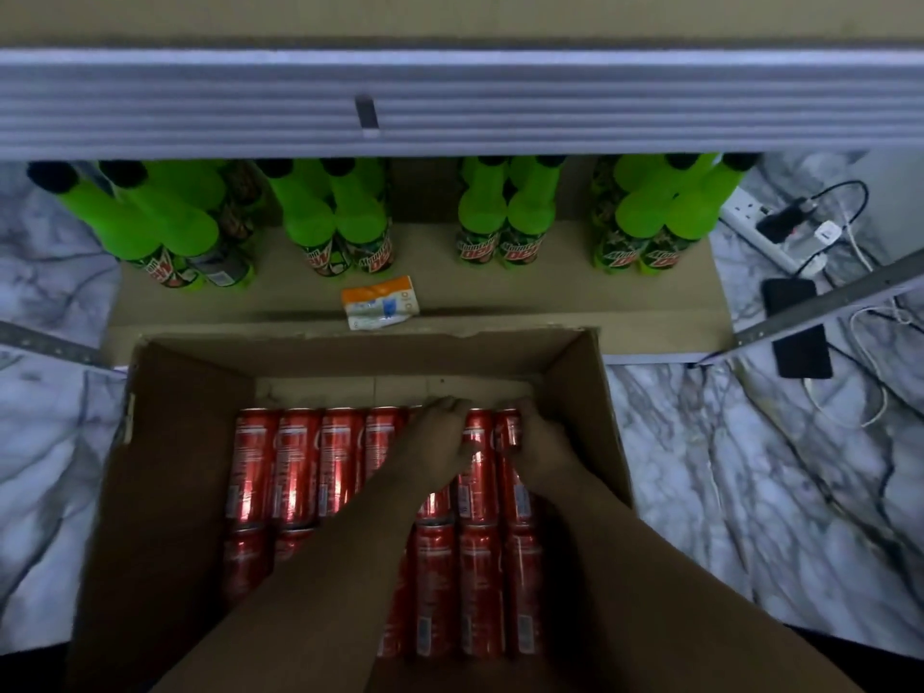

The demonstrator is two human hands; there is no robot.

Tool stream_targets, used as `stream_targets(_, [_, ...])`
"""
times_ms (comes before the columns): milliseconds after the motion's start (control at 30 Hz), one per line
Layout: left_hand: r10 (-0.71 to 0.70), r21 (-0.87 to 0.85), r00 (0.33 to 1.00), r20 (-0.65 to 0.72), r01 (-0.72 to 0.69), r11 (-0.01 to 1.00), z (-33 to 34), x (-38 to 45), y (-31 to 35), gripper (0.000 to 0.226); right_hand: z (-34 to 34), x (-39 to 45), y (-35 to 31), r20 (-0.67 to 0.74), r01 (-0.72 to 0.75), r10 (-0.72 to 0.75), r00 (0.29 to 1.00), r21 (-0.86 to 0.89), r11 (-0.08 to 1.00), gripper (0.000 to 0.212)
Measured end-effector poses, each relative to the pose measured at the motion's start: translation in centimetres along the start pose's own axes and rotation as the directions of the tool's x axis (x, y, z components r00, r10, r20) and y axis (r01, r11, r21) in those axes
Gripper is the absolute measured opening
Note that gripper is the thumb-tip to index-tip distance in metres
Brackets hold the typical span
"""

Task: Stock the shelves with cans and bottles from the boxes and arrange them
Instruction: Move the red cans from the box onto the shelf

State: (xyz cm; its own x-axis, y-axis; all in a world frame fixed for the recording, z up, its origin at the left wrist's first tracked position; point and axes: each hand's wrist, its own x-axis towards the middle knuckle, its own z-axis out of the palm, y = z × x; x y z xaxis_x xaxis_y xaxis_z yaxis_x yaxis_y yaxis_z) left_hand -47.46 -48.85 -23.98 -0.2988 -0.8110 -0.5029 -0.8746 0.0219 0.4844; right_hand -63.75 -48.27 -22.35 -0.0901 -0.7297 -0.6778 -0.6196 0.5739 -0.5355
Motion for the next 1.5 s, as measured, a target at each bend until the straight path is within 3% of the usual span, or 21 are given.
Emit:
stream_targets(67, [0.016,-0.081,0.997,-0.070,-0.022,0.996,0.5,-1.0,0.3,0.065,0.4,-0.7,0.3,-0.030,0.023,-0.024,0.999,-0.034,0.999,0.027])
stream_targets(167, [0.009,-0.266,0.987,-0.160,-0.052,0.963,1.1,-2.7,1.2,0.061,0.7,-2.0,1.0,-0.063,0.142,-0.148,0.987,-0.096,0.985,0.055])
stream_targets(367, [-0.162,-0.543,0.945,-0.285,-0.020,0.839,1.7,-4.8,3.4,0.048,0.9,-5.1,2.1,-0.249,0.257,-0.256,0.934,-0.030,0.966,0.050])
stream_targets(700, [-0.153,-0.589,0.895,-0.420,-0.140,0.796,-1.2,-8.9,5.6,0.053,-1.0,-8.7,-0.4,-0.385,0.419,-0.413,0.825,-0.072,0.905,0.055])
stream_targets(900, [-0.068,-0.550,0.836,-0.544,-0.294,0.782,-11.8,-15.4,10.7,0.055,-7.3,-16.2,-7.9,-0.419,0.549,-0.509,0.752,-0.031,0.836,0.054])
stream_targets(1067, [-0.031,-0.507,0.810,-0.585,-0.336,0.794,-23.4,-21.8,16.7,0.055,-14.9,-24.6,-16.2,-0.461,0.654,-0.577,0.674,0.009,0.757,0.060])
stream_targets(1300, [0.104,-0.337,0.678,-0.728,-0.486,0.806,-41.1,-29.8,25.9,0.055,-27.7,-36.2,-28.7,-0.476,0.794,-0.692,0.543,0.022,0.607,0.057])
stream_targets(1500, [0.239,-0.248,0.615,-0.751,-0.598,0.762,-54.5,-36.6,32.4,0.050,-37.3,-45.4,-38.1,-0.465,0.886,-0.783,0.413,0.008,0.463,0.061])
